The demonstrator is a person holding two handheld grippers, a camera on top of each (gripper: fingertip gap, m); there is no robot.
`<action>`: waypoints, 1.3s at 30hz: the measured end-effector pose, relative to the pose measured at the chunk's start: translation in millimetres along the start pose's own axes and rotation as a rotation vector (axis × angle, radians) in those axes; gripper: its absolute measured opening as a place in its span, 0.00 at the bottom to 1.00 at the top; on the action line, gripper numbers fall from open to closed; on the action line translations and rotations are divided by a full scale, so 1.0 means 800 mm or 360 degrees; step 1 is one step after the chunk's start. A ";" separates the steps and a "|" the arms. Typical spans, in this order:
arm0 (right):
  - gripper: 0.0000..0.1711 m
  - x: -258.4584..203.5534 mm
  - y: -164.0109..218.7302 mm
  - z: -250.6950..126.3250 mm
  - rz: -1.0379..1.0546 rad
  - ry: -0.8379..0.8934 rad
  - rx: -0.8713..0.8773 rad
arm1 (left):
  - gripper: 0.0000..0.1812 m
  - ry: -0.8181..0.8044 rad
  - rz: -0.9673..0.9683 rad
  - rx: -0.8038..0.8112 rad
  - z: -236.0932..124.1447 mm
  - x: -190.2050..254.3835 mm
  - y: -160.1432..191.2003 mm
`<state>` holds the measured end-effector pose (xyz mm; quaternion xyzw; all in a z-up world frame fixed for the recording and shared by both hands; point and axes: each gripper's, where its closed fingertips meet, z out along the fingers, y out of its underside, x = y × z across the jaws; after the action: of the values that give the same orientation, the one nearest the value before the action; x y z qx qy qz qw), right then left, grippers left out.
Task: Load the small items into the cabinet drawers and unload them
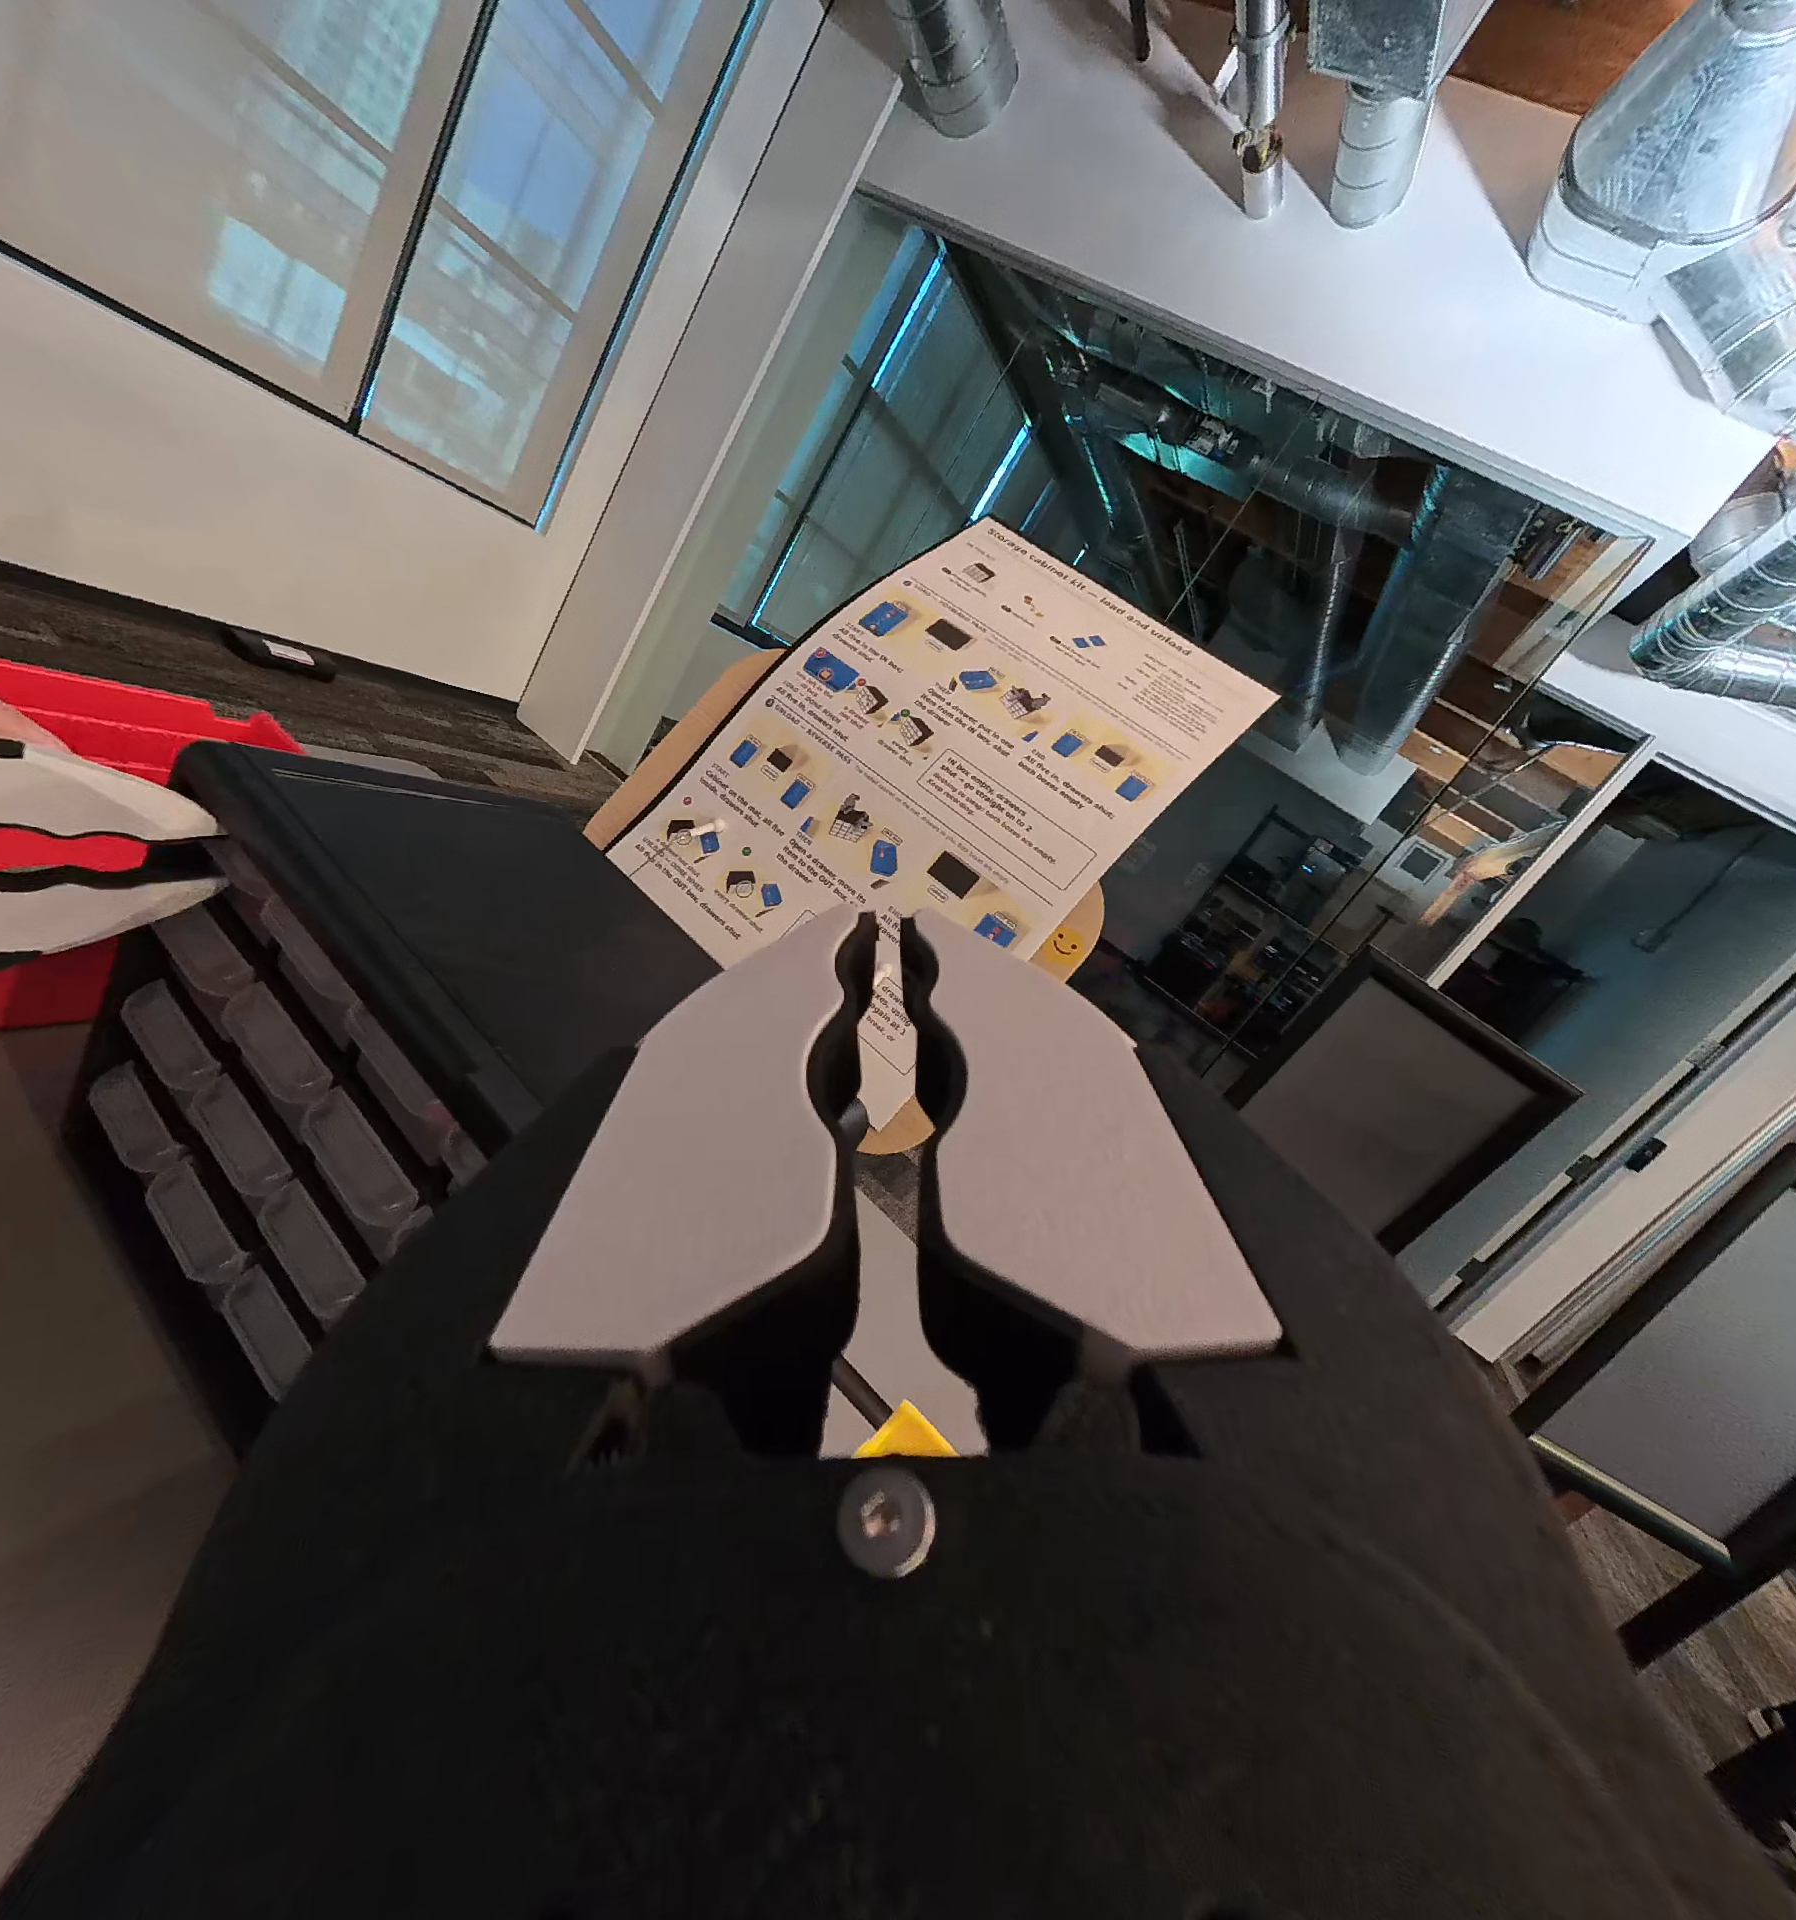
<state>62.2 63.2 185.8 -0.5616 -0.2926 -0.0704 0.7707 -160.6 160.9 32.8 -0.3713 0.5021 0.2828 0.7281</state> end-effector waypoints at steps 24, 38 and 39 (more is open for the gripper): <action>0.03 -0.089 0.006 0.039 0.0110 -0.0429 -0.0062 | 0.04 -0.0143 -0.0041 0.0033 -0.051 -0.013 -0.016; 0.13 -0.305 -0.011 0.134 0.0385 -0.1766 -0.0929 | 0.04 -0.0176 -0.0112 0.0101 -0.086 -0.016 -0.027; 0.14 -0.314 -0.004 0.137 0.0370 -0.1781 -0.1009 | 0.04 -0.0177 -0.0120 0.0107 -0.088 -0.018 -0.028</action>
<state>-185.7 106.4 77.5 -0.7415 -0.5521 0.2334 0.3016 -184.4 89.9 36.3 -0.3489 0.4558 0.2585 0.7770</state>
